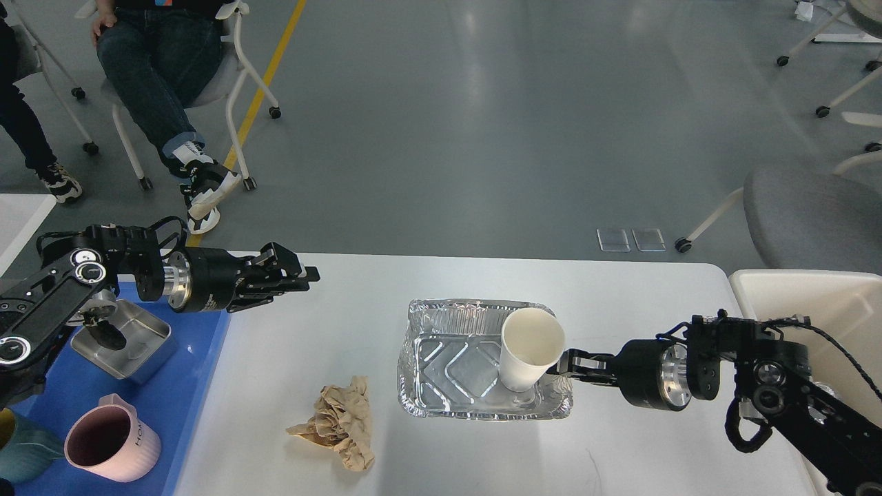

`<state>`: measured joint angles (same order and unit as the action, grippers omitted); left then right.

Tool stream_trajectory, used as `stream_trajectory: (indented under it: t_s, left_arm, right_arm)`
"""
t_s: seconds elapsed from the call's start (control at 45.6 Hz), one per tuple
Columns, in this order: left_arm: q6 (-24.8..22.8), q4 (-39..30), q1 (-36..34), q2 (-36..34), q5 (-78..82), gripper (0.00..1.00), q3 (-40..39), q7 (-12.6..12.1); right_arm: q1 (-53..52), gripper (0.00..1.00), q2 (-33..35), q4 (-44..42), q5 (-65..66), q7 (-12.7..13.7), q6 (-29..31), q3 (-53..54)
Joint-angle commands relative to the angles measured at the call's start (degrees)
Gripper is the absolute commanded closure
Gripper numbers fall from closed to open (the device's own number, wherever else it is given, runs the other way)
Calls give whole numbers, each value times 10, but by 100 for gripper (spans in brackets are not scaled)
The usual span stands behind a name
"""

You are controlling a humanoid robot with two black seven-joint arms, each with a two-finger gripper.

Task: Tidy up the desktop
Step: 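Lift the left gripper away from the paper bag toward the blue bin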

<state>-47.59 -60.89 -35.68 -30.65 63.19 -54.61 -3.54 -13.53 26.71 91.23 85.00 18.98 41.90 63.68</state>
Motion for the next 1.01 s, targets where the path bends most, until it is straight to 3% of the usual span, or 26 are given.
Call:
stream_trajectory:
  t_s: [0.0, 0.088, 0.11, 0.176, 0.219, 0.263, 0.417, 0.549, 0.79, 0.988]
  left_arm:
    - [20, 1, 25, -17, -2, 21, -47, 78]
    - [36, 1, 41, -27, -10, 12, -88, 103]
    - [36, 1, 54, -29, -12, 7, -114, 141]
    - [44, 1, 79, -32, -10, 3, -142, 219]
    - [50, 1, 84, -32, -7, 3, -154, 258]
    - [59, 1, 89, -38, -6, 3, -155, 274]
    - [108, -2, 103, -63, -11, 3, -159, 275]
    - [121, -9, 149, -120, -11, 3, -156, 272]
    - [101, -11, 211, -295, -10, 3, -77, 244]
    - [15, -10, 210, -426, -8, 3, -45, 238]
  right_arm:
    - [2, 100, 2, 0, 0, 0, 0, 0]
    - [3, 100, 2, 0, 0, 0, 0, 3]
    - [3, 100, 2, 0, 0, 0, -1, 4]
    - [3, 100, 1, 0, 0, 0, -1, 5]
    - [3, 100, 1, 0, 0, 0, -1, 5]
    - [3, 100, 1, 0, 0, 0, -1, 5]
    - [4, 100, 1, 1, 0, 0, -2, 5]
    - [4, 100, 1, 3, 0, 0, -2, 7]
    - [5, 100, -3, 3, 0, 0, -3, 13]
    - [5, 100, -12, 3, 0, 0, -8, 13]
